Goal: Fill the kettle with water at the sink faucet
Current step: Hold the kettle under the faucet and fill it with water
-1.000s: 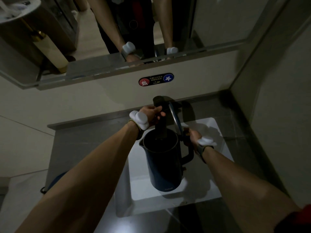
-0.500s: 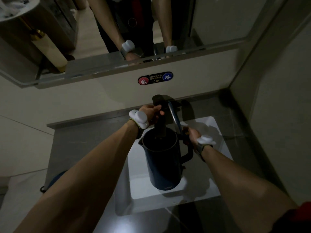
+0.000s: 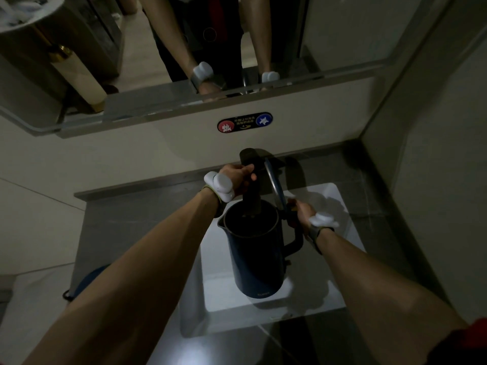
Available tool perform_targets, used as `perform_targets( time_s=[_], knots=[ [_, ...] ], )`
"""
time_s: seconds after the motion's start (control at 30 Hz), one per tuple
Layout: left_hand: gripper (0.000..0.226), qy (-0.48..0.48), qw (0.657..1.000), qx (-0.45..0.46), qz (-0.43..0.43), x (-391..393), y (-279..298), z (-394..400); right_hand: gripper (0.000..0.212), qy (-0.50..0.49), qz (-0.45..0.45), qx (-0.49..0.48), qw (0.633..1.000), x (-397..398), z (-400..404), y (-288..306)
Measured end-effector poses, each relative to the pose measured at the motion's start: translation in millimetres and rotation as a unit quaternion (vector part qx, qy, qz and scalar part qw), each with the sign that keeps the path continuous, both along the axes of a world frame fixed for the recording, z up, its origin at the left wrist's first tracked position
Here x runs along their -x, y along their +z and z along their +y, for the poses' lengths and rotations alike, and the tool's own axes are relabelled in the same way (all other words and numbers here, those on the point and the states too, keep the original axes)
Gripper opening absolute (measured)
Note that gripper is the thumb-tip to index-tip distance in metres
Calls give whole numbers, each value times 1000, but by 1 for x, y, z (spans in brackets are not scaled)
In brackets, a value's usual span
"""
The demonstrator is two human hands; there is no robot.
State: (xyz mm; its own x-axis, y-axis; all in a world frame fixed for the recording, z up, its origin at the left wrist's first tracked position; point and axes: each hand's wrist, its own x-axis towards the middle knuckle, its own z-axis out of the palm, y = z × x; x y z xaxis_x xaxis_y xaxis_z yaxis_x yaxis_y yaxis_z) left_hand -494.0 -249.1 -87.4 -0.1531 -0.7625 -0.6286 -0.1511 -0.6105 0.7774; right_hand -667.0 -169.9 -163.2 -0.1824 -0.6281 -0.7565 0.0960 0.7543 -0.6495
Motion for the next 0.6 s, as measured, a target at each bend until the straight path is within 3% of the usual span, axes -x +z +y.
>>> perform_targets(
  time_s=[0.17,0.3,0.4,0.6],
  knots=[
    [32,12,1000,4,-9,2,0,-1,30,-4,-5,-8,1000,-3,0,4],
    [32,7,1000,9,-17,3,-1,-1,31,52,42,-4,998,1,2,6],
    [30,11,1000,7,-21,2,-2,-2,30,28,60,4,998,3,6,2],
    [22,18,1000,-3,-1,2,1,-2,27,-49,-29,-13,998,-2,2,10]
  ],
)
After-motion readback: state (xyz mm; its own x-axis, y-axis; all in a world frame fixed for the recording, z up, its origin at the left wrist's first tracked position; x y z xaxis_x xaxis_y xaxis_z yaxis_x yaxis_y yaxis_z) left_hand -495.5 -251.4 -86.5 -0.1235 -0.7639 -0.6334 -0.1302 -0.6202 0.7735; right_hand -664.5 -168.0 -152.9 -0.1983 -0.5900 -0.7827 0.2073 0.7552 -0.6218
